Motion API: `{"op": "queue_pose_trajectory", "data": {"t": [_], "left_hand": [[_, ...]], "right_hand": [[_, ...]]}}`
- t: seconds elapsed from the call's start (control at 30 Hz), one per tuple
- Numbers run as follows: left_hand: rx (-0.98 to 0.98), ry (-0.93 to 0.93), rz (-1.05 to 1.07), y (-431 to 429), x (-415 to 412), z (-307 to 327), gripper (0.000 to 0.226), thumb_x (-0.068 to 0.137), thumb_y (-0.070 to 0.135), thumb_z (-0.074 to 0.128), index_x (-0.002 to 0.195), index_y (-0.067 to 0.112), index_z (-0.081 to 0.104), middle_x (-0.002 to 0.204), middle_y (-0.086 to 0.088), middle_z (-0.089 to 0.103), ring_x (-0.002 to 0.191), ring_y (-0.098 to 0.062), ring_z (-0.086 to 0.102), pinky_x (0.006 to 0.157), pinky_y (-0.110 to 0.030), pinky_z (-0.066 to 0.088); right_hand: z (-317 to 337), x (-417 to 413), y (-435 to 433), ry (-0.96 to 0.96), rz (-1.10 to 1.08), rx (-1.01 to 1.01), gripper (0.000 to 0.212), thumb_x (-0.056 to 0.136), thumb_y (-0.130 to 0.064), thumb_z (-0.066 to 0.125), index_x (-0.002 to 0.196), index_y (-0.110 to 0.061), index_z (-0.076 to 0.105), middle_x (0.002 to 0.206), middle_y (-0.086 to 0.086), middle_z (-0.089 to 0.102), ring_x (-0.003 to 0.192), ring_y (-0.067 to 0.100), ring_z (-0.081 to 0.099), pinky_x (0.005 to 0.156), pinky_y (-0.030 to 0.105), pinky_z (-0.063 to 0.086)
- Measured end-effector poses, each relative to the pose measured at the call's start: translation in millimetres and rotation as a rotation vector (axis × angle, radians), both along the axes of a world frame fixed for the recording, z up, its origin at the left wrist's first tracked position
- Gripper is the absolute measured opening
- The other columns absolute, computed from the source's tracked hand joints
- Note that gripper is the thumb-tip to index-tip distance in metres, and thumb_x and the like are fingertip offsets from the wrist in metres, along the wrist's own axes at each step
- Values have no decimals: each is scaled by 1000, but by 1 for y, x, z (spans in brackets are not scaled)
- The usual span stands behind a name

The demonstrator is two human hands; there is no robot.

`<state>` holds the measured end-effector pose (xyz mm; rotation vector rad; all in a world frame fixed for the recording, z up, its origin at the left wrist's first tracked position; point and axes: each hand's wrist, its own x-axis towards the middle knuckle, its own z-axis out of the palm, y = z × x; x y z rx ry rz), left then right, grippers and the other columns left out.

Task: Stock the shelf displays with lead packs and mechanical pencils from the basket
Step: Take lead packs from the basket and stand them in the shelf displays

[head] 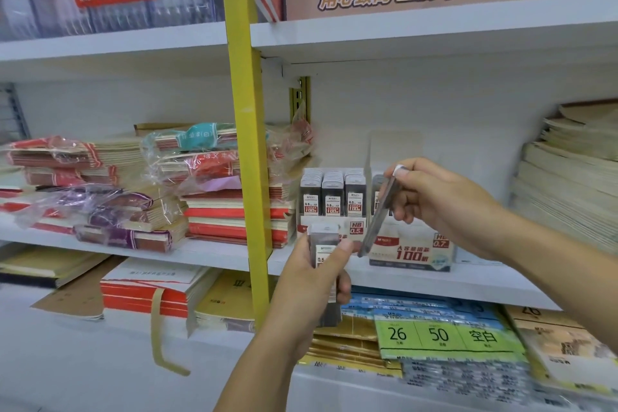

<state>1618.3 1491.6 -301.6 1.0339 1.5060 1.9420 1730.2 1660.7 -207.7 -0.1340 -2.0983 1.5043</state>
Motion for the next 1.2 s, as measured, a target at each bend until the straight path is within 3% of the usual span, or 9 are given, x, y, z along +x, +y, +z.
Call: {"op": "queue_pose_trajectory", "data": {"t": [0.17, 0.3, 0.63, 0.77, 0.83, 0.93, 1.03, 1.2], "left_hand": [[46, -75, -108, 7, 12, 2, 26, 73, 40, 81, 96, 39, 68, 85, -7, 71, 56, -10, 50, 56, -26, 49], [52, -105, -3, 10, 9, -2, 37, 73, 21, 87, 102, 32, 66, 88, -3, 74, 52, -9, 49, 52, -25, 48], [51, -133, -15, 10, 2, -6, 30, 82, 19, 80, 99, 38, 66, 88, 1, 74, 54, -8, 49, 53, -24, 47], [49, -201, -30, 15, 0, -4, 17, 86, 24, 67, 94, 40, 67, 76, 7, 66, 55, -10, 49, 53, -26, 47], [57, -264, -17, 16, -5, -3, 20, 82, 20, 60, 92, 35, 67, 71, 6, 64, 54, -11, 49, 52, -29, 45], [53, -233, 39, 14, -17, -8, 16, 97, 16, 59, 104, 29, 64, 77, 1, 71, 60, -13, 60, 60, -31, 49], [125, -267, 74, 10, -28, -10, 21, 95, 16, 66, 115, 26, 64, 99, -4, 78, 83, -17, 75, 66, -28, 59], [176, -285, 80, 5, -39, -12, 35, 83, 21, 72, 117, 18, 64, 103, -4, 78, 96, -22, 75, 70, -30, 62]], "right_hand": [[-4, 2, -10, 10, 30, -23, 35, 91, -32, 42, 119, -19, 58, 95, 7, 72, 77, 20, 61, 69, 34, 47], [-8, 7, -13, -103, 5, 172, 27, 100, -35, 42, 115, -36, 65, 100, 1, 74, 88, 21, 67, 76, 31, 55], [-6, 2, -12, -109, -34, 213, 18, 98, -16, 52, 108, -21, 66, 91, 3, 76, 83, 21, 73, 70, 27, 59], [7, 3, 0, 20, -158, 189, 13, 86, -31, 65, 96, -26, 70, 87, 2, 76, 76, 21, 73, 70, 28, 60], [19, -2, 10, 122, -250, 194, 10, 91, -23, 63, 97, -26, 70, 86, -1, 76, 77, 17, 72, 70, 28, 59], [31, -14, 16, 151, -331, 381, 16, 95, -16, 59, 98, -29, 67, 84, -12, 75, 75, 2, 68, 67, 19, 53], [33, -31, 13, 73, -401, 631, 16, 94, -20, 58, 98, -34, 65, 80, -17, 71, 71, -7, 62, 60, 6, 46], [26, -59, 11, -129, -477, 961, 14, 92, -20, 59, 103, -24, 67, 94, -9, 64, 84, 6, 58, 72, 25, 48]]}}
